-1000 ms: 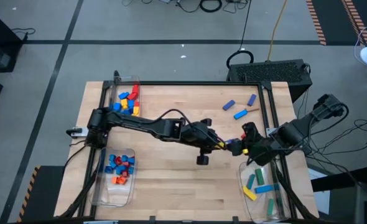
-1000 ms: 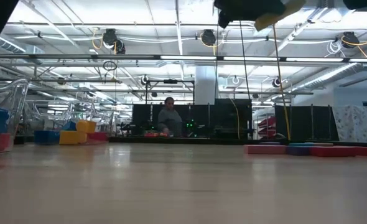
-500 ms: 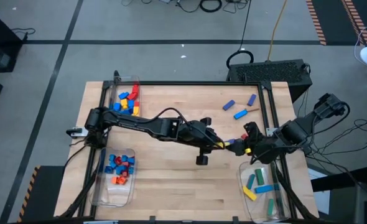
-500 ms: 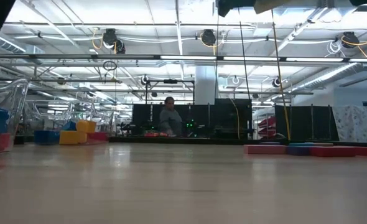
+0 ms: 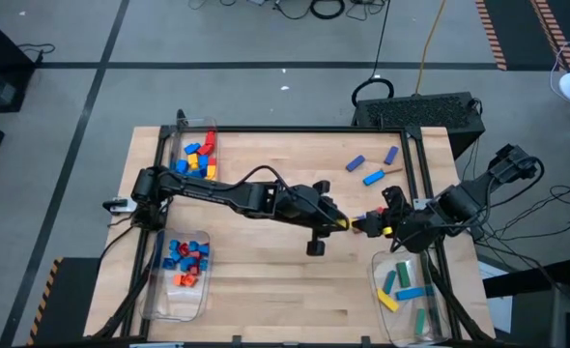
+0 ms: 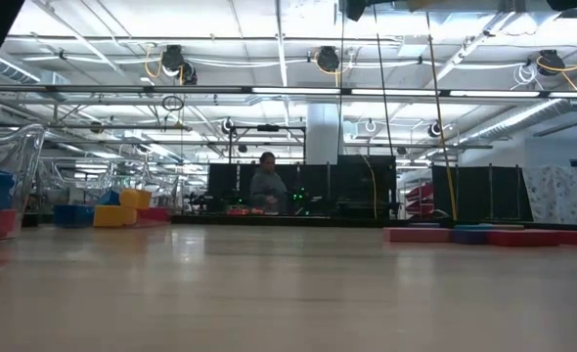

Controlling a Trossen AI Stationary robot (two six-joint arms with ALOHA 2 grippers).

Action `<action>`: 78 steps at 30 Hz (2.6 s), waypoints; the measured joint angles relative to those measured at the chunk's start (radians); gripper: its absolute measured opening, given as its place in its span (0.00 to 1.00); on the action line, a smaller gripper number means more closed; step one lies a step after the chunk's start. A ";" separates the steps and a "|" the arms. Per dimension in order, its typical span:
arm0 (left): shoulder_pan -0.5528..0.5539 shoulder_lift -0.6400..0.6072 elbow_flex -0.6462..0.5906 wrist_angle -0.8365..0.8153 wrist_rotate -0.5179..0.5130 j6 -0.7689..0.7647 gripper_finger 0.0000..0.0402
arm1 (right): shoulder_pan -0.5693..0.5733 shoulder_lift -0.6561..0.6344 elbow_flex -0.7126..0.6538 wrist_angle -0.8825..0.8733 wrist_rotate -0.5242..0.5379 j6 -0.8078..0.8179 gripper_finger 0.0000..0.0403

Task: Sort blocks by size
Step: Put the yellow rectangular block into the bottom right transparent bin, then put the pink rectangular block into the bottom right transparent bin

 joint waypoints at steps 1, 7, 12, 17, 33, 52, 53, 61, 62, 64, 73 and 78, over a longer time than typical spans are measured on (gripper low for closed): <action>0.000 0.000 0.000 0.007 0.000 0.000 0.26 | -0.001 0.000 0.000 0.006 0.000 -0.004 0.35; 0.000 0.000 0.000 0.039 0.004 0.000 0.26 | -0.001 0.000 0.000 0.023 -0.001 -0.022 0.29; 0.000 0.000 0.000 0.040 -0.001 0.006 0.26 | -0.002 -0.002 0.000 0.047 -0.004 -0.053 0.11; -0.001 0.000 -0.001 0.028 -0.022 0.000 0.30 | -0.002 -0.006 0.000 0.026 -0.031 -0.085 0.08; 0.079 0.118 -0.001 -0.155 0.078 -0.007 0.73 | 0.053 -0.032 0.000 -0.306 -0.697 -0.063 0.08; 0.110 0.298 -0.002 -0.092 0.025 -0.003 0.69 | 0.081 0.294 0.000 -0.441 -0.942 -0.286 0.23; 0.113 0.311 -0.002 -0.068 0.027 -0.003 0.69 | 0.081 0.302 0.000 -0.444 -0.942 -0.283 0.27; 0.135 0.383 -0.002 -0.061 0.032 -0.006 0.69 | 0.084 0.310 0.000 -0.448 -0.943 -0.200 0.48; 0.138 0.387 -0.001 -0.049 0.031 -0.007 0.69 | 0.089 0.309 0.000 -0.444 -0.943 -0.192 0.49; 0.141 0.392 -0.002 -0.067 0.031 -0.023 0.69 | 0.093 0.306 0.000 -0.431 -0.944 -0.175 0.50; 0.154 0.400 -0.002 -0.070 0.030 -0.060 0.48 | 0.106 0.307 0.000 -0.360 -0.932 -0.137 0.44; 0.166 0.400 -0.002 -0.079 0.031 -0.065 0.26 | 0.121 0.302 0.000 -0.326 -0.843 -0.071 0.38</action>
